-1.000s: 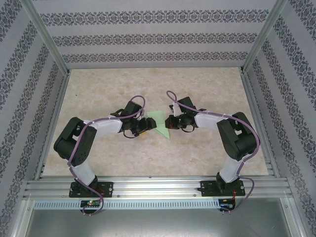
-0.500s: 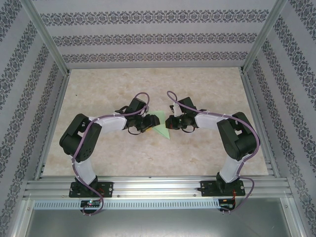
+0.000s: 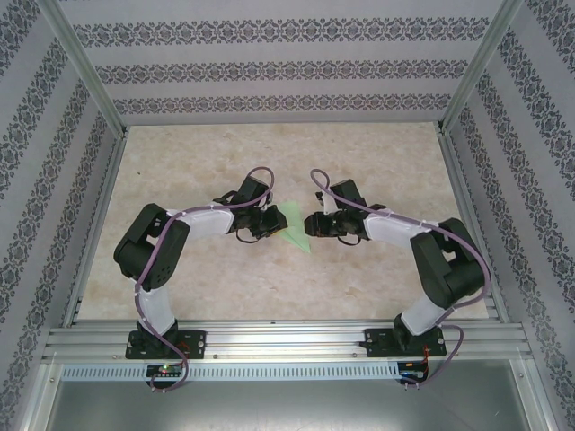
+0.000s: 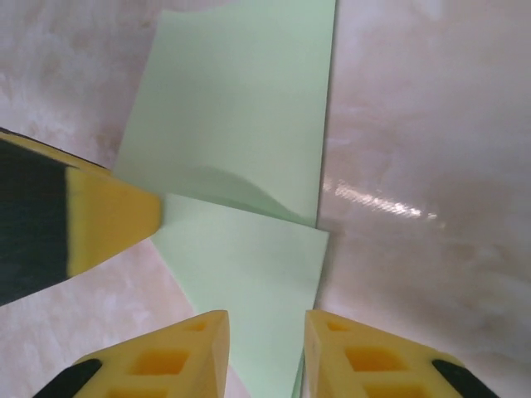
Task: Fold a paper plane with a square sheet of paper (fold left side to right side)
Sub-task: Fourth fold the wing at the center of the table.
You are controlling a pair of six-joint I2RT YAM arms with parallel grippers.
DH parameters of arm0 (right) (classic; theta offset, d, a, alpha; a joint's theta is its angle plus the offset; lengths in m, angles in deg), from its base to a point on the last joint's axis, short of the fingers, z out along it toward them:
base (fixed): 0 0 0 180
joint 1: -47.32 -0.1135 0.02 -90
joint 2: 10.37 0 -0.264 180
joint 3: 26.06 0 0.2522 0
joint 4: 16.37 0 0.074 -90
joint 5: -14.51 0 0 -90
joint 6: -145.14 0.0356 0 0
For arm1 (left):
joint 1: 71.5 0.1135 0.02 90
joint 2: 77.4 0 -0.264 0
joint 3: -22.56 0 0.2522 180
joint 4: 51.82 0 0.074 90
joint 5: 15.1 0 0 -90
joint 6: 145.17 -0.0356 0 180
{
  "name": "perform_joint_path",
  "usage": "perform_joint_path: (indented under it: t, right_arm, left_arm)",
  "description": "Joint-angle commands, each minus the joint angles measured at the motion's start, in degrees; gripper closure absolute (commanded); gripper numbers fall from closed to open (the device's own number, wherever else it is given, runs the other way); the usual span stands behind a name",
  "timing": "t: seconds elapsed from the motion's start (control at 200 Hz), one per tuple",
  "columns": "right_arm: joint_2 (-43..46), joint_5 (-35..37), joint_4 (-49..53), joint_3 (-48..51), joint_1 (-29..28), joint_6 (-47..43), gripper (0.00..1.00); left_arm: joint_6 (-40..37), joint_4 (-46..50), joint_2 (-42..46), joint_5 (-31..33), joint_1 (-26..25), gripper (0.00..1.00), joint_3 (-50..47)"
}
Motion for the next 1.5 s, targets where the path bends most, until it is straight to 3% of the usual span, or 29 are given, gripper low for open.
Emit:
perform_joint_path:
  t: [0.0, 0.19, 0.515, 0.969, 1.494]
  right_arm:
    - [4.58, 7.05, 1.02, 2.29, -1.84, -3.75, 0.67]
    - [7.35, 13.9, 0.35, 5.18, -8.02, -5.34, 0.62]
    - [0.8, 24.1, 2.18, 1.18, -16.17, -8.32, 0.61]
    - [-2.91, 25.0, 1.56, -0.46, -17.21, -8.52, 0.63]
    - [-3.2, 24.1, 0.52, 0.57, -16.34, -8.15, 0.81]
  left_arm:
    - [1.19, 0.72, 0.72, 0.46, -0.8, 0.84, 1.49]
    - [1.42, 1.5, 1.0, 0.16, -0.8, 0.85, 1.96]
    - [0.89, 3.61, 1.22, 0.17, -0.8, 0.86, 3.16]
    - [0.33, 5.68, 1.32, 0.26, -0.8, 0.85, 4.81]
    - [-0.19, 6.64, 1.28, 0.34, -0.8, 0.84, 5.37]
